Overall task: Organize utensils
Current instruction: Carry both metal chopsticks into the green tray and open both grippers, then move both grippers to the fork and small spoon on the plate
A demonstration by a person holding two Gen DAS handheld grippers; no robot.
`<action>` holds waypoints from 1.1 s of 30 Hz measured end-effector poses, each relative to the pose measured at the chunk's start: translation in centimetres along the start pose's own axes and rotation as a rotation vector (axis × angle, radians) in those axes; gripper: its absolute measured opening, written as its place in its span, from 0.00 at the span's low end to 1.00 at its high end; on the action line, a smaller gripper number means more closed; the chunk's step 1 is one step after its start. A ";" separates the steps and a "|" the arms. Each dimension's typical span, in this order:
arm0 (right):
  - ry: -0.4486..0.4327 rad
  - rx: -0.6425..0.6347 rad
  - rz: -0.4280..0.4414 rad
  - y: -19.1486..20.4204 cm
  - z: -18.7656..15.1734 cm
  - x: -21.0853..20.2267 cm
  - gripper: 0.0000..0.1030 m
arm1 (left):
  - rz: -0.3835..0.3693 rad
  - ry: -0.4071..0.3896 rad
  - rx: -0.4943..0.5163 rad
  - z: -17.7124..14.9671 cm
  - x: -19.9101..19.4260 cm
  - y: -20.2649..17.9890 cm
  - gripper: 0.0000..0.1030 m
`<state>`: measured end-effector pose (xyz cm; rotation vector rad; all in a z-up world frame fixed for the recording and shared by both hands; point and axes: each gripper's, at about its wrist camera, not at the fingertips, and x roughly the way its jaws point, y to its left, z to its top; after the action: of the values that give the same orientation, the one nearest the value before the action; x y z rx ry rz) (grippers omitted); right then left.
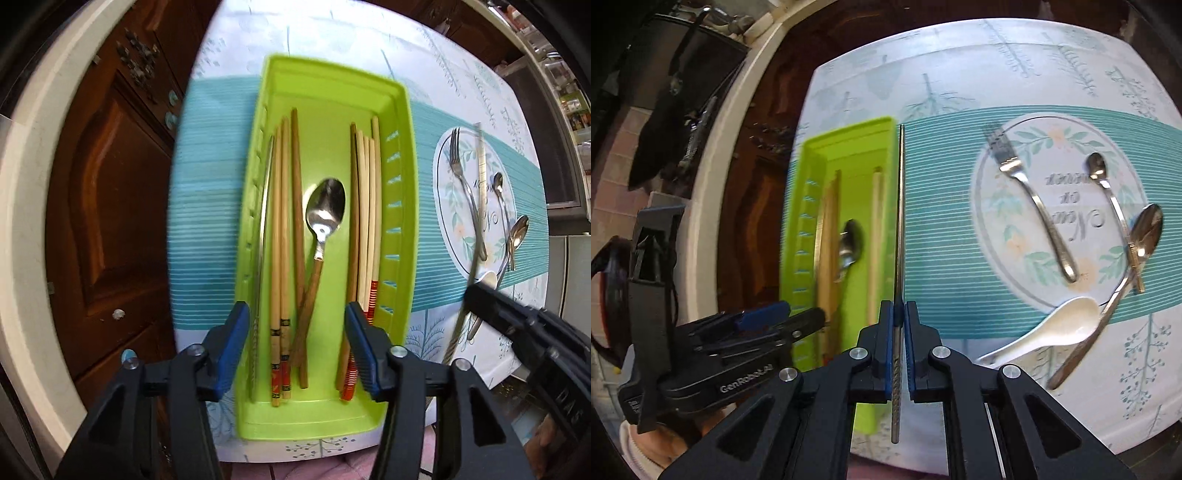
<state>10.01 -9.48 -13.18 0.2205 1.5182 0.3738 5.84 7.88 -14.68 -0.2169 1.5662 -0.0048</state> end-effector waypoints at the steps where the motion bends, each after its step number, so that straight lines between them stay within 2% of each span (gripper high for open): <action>1: 0.012 -0.006 0.019 0.7 0.1 0.2 0.05 | 0.003 -0.009 0.001 -0.1 -0.3 0.1 0.52; 6: 0.047 -0.029 0.054 3.0 -0.3 1.0 0.05 | 0.031 -0.065 0.006 -0.5 -2.3 0.5 0.58; 11: 0.070 -0.027 0.070 3.2 -0.5 2.5 0.05 | 0.066 -0.115 0.016 -1.1 -3.5 1.0 0.64; 13: 0.069 -0.026 0.071 3.3 -0.3 3.0 0.06 | 0.070 -0.125 0.006 -1.3 -3.7 1.4 0.71; 16: 0.062 -0.019 0.084 3.6 0.3 4.0 0.06 | 0.070 -0.134 -0.010 -1.8 -4.0 2.0 0.76; 21: 0.040 -0.021 0.069 3.6 0.1 3.7 0.15 | 0.065 -0.138 -0.020 -2.2 -4.3 2.4 0.76; 33: 0.034 -0.067 0.025 2.6 -1.9 0.2 0.16 | 0.051 -0.173 0.019 -3.0 -6.2 0.2 0.76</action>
<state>7.89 -7.13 -12.48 0.1817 1.5348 0.4498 2.74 8.57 -8.59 -0.1580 1.3987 0.0377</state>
